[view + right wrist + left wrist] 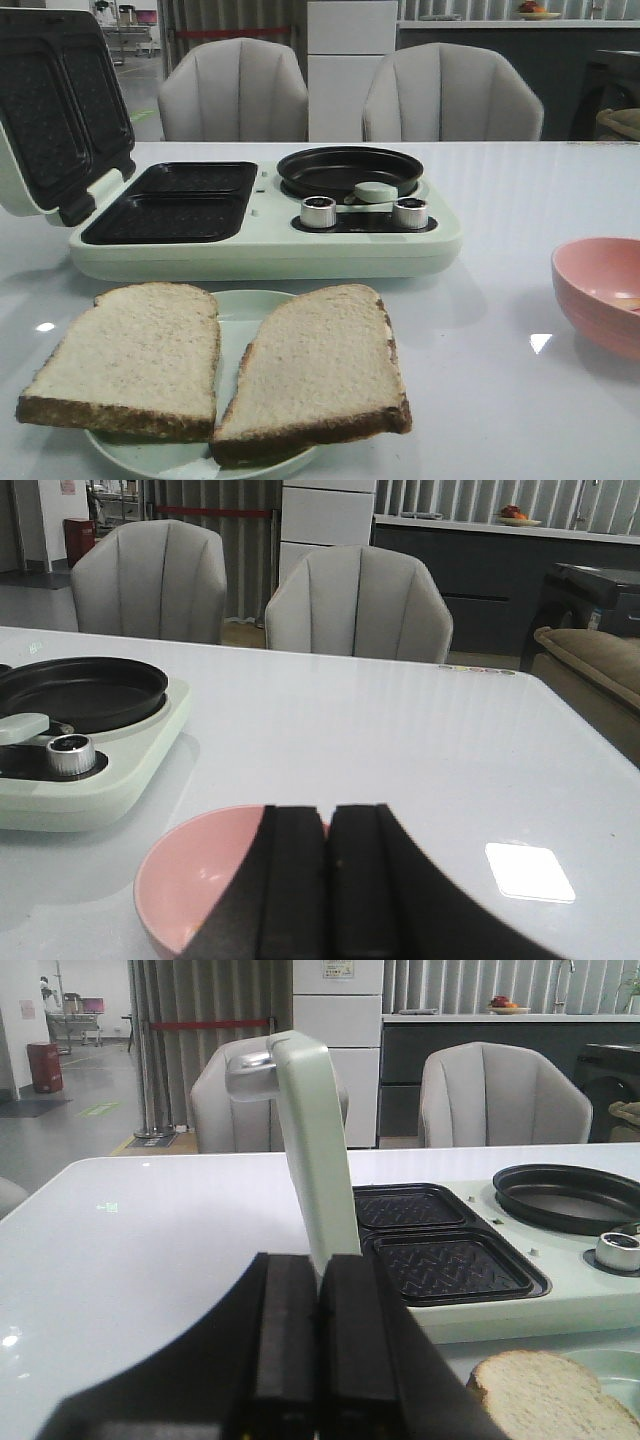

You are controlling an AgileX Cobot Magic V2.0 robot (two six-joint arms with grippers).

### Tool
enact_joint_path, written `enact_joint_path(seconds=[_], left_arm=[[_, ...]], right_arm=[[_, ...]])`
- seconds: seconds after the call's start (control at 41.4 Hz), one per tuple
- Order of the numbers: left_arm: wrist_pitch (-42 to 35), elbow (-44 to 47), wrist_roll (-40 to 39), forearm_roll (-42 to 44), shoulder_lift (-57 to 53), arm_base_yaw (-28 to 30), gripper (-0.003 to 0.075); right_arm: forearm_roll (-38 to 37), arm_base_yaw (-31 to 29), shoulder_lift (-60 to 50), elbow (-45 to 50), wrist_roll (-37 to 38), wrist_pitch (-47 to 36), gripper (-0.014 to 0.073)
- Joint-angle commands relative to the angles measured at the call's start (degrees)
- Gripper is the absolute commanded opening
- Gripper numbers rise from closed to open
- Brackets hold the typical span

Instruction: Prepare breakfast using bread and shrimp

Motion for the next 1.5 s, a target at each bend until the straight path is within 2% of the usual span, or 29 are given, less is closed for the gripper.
enact_joint_path(seconds=[0.0, 0.604, 0.943, 1.208, 1.474], left_arm=[[-4.7, 1.7, -0.2, -0.2, -0.9, 0.0, 0.0101], [-4.7, 1.7, -0.2, -0.2, -0.9, 0.0, 0.0101], [-8.9, 0.5, -0.2, -0.2, -0.9, 0.0, 0.0101], [-6.6, -13.7, -0.2, -0.2, -0.3, 0.0, 0.0101], [7.6, -31.8, -0.2, -0.2, 9.1, 0.0, 0.0101]], right_arm=[[0.1, 0.1, -1.2, -0.9, -0.2, -5.3, 0.0007], [0.0, 0.1, -1.2, -0.9, -0.2, -5.5, 0.0007], [0.0, 0.1, -1.2, -2.4, -0.2, -7.6, 0.0007], [0.0, 0.1, -0.2, -16.9, -0.2, 3.0, 0.0007], [1.6, 0.1, 9.9, -31.4, -0.2, 9.1, 0.0007]])
